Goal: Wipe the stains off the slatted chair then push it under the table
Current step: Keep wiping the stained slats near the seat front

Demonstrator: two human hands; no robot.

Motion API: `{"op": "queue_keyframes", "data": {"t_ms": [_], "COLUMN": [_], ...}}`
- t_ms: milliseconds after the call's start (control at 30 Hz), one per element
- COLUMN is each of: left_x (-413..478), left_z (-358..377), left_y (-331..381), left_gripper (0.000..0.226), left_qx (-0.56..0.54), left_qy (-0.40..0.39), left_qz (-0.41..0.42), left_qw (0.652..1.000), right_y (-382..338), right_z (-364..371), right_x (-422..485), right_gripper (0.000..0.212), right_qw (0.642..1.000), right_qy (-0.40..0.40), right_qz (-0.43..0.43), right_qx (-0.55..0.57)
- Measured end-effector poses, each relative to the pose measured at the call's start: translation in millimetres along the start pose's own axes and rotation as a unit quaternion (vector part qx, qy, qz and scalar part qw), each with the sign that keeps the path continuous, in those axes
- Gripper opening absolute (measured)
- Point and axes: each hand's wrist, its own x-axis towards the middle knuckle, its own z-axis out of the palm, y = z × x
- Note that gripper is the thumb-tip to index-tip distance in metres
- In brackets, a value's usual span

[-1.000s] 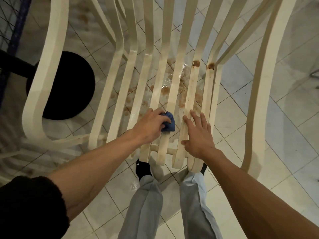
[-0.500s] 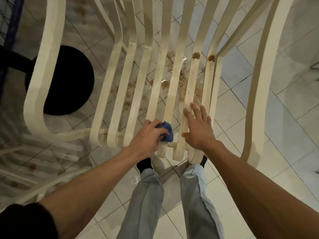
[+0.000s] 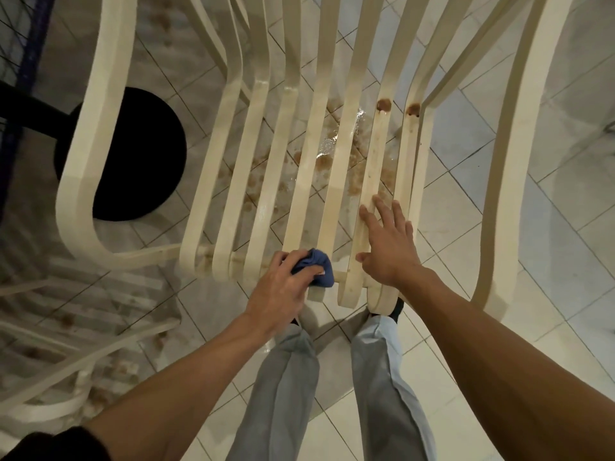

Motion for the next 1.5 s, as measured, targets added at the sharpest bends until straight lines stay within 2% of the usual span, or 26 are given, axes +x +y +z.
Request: {"op": "queue_keyframes", "data": {"t_ms": [133,267,367,433,500,600,667,867,1033,1133,1233,1333,1500], "left_x": [-15.6,-51.6,-63.4,-65.2,-62.6,-52.9,-49.4,-73.0,-82.2,-55.7,-4.4,57.8,160.3], "left_z": [8.5,19.8,21.7,17.2,8.3,-5.1,-6.3,2.5,-4.5,-20.2,-37.7,-50.4,-56.2], "left_y": [-1.1,-4.0,-10.1,-13.5,-14.4,-20.2,-27.4,-37.9,-39.9,-33.5,-24.8,-15.8,-4.5], "left_gripper": [0.041,0.045,0.047,0.037,0.021,0.019,0.023,0.031,0.035,0.032,0.030,0.029,0.027], "left_qx": [0.002,0.008,-0.013,-0.038,-0.066,-0.083,-0.066,-0.026,-0.066,-0.107,-0.127,-0.124,-0.123], "left_qy": [0.008,-0.038,-0.037,0.001,0.071,0.147,0.123,0.065,0.078,0.105,0.138,0.165,0.152], "left_qz": [0.003,0.024,-0.010,-0.030,-0.052,-0.144,-0.180,-0.142,-0.164,-0.165,-0.139,-0.107,-0.058], "left_qw": [1.000,0.999,0.999,0.999,0.994,0.975,0.974,0.987,0.981,0.975,0.972,0.973,0.979], "right_y": [0.2,-0.8,-1.0,-0.5,0.0,-0.8,-0.9,-0.7,-0.8,0.2,-3.3,-10.7,-26.3], "right_z": [-3.2,-4.9,-4.2,-4.1,-4.4,-5.3,-5.2,-5.6,-6.4,-6.3,-9.6,-14.5,-37.1], "right_x": [-1.1,-2.1,-1.8,-1.8,-2.0,-2.6,-2.8,-2.9,-1.4,-0.9,1.4,5.6,31.8], "right_gripper": [0.091,0.091,0.091,0.091,0.091,0.091,0.090,0.091,0.091,0.088,0.075,0.064,0.058], "right_qw": [1.000,1.000,1.000,1.000,1.000,1.000,1.000,1.000,1.000,1.000,0.998,0.994,0.977], "right_qy": [-0.007,-0.008,-0.005,-0.006,-0.008,-0.007,-0.007,-0.009,-0.011,-0.011,-0.003,0.041,0.130], "right_qz": [0.001,0.001,0.001,0.001,0.002,0.002,0.001,0.001,-0.001,-0.001,0.009,0.028,0.054], "right_qx": [-0.003,0.001,0.002,0.002,0.006,0.011,0.010,0.008,0.015,0.030,0.063,0.101,0.158]}}
